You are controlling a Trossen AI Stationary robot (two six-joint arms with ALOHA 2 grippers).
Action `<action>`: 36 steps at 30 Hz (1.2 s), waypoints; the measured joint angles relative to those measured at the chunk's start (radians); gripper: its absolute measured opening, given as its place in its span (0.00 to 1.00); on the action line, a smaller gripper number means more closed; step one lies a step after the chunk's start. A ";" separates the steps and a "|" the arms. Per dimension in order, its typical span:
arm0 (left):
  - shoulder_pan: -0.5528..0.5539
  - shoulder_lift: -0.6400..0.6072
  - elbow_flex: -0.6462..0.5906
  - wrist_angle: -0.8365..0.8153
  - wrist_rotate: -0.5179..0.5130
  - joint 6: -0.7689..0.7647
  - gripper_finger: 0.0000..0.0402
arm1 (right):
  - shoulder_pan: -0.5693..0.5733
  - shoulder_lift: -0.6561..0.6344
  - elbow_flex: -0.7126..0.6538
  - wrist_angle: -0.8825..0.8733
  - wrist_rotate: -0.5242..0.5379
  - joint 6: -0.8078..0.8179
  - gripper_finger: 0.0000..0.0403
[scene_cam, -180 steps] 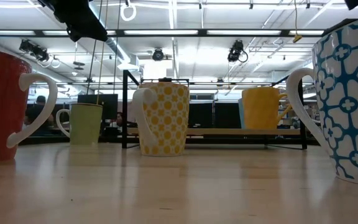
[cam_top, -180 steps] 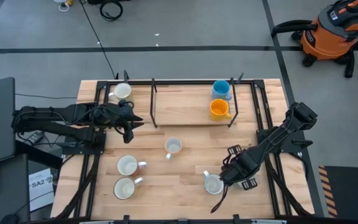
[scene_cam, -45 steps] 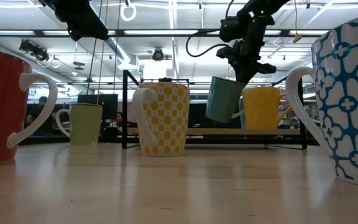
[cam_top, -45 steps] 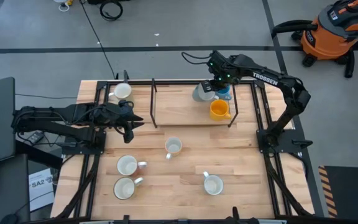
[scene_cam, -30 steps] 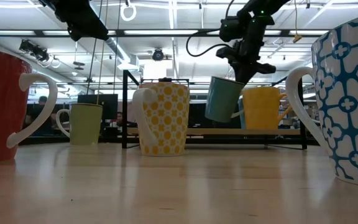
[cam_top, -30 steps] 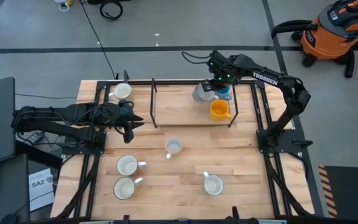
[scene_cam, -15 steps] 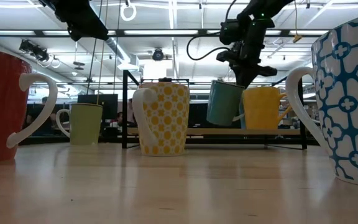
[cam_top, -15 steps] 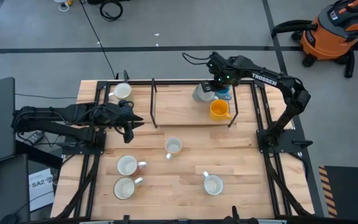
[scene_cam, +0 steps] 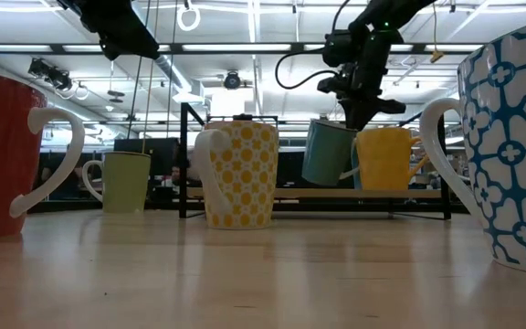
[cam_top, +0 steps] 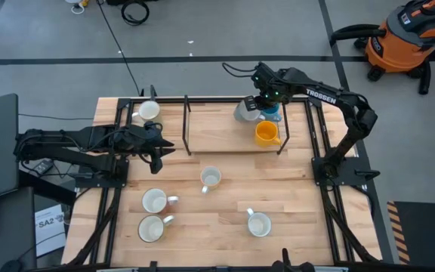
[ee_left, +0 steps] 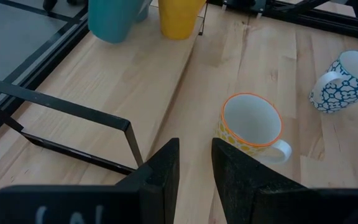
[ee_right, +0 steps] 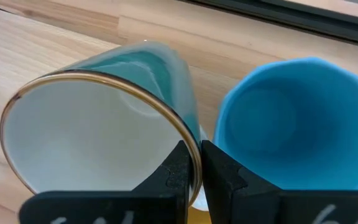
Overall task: Place coffee mugs
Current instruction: Put the dark green mug on the shelf
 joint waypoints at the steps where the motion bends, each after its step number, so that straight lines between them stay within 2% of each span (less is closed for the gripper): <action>1: 0.000 0.000 0.000 0.000 0.000 0.000 0.25 | 0.000 0.000 0.000 0.000 0.007 0.000 0.09; 10: 0.000 0.000 0.000 0.000 0.000 0.000 0.25 | 0.001 -0.002 -0.052 0.042 0.002 0.001 0.09; 36: 0.000 0.000 0.000 0.000 0.000 -0.001 0.25 | -0.001 -0.001 -0.056 0.059 -0.011 -0.027 0.12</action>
